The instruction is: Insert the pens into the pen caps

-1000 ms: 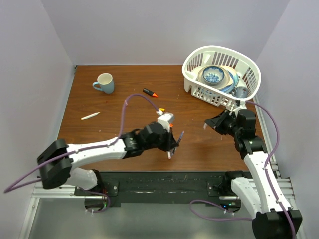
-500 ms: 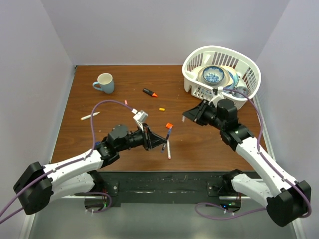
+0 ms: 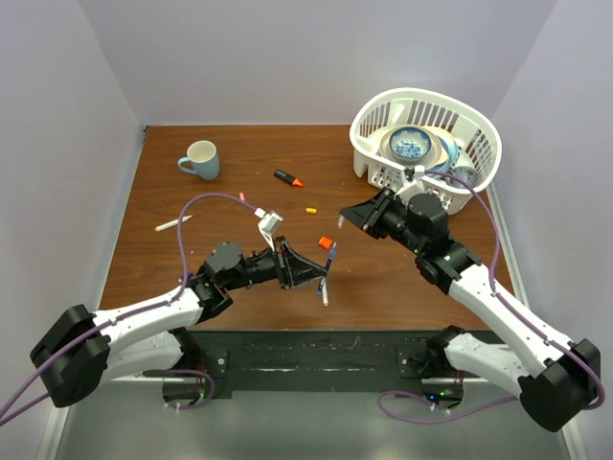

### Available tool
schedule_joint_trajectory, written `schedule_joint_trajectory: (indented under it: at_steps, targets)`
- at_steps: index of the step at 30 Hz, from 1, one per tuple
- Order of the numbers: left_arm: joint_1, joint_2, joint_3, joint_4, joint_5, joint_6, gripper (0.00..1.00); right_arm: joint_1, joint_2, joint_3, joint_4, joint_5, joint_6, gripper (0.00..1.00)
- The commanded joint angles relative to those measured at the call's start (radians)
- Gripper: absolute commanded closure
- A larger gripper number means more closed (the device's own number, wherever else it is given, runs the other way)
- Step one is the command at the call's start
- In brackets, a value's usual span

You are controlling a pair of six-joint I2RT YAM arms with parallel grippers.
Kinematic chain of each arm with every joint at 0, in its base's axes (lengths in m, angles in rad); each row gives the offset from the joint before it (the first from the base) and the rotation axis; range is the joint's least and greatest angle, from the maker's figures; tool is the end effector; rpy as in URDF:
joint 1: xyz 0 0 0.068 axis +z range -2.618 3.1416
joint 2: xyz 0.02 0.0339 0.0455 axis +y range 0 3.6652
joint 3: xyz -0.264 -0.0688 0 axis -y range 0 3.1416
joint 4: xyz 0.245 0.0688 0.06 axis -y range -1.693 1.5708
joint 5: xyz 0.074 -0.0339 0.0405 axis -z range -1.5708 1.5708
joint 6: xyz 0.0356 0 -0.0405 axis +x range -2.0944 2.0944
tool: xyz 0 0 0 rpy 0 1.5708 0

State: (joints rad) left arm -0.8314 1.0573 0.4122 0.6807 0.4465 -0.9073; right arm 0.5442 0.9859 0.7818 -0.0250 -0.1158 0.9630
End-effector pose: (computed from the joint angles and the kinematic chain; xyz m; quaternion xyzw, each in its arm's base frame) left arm 0.1424 -0.1790 0.2479 0.1335 0.6827 -0.6353 0.3354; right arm 0.1971 0.1241 0.3179 0.1274 0.7724 0.4577 0.4215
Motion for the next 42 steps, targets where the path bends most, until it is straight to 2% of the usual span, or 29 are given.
schedule_joint_trajectory:
  at_steps: [1,6,16,24,42]
  targets:
    - [0.006,-0.013,0.013,0.045,-0.002,-0.005,1.00,0.005,-0.058,0.028,0.049,0.025,0.019,1.00]
    - [0.006,-0.014,0.027,0.025,-0.006,-0.002,1.00,0.007,-0.073,0.022,0.091,-0.073,-0.003,1.00]
    - [0.008,0.039,0.028,0.085,0.004,-0.011,1.00,0.017,-0.138,-0.039,0.103,-0.100,-0.007,1.00]
    - [0.006,0.063,0.031,0.149,0.027,-0.033,1.00,0.020,-0.159,-0.088,0.089,-0.074,-0.020,1.00]
    - [0.008,0.116,0.054,0.157,0.012,-0.025,1.00,0.025,-0.196,-0.131,0.077,-0.030,0.010,1.00]
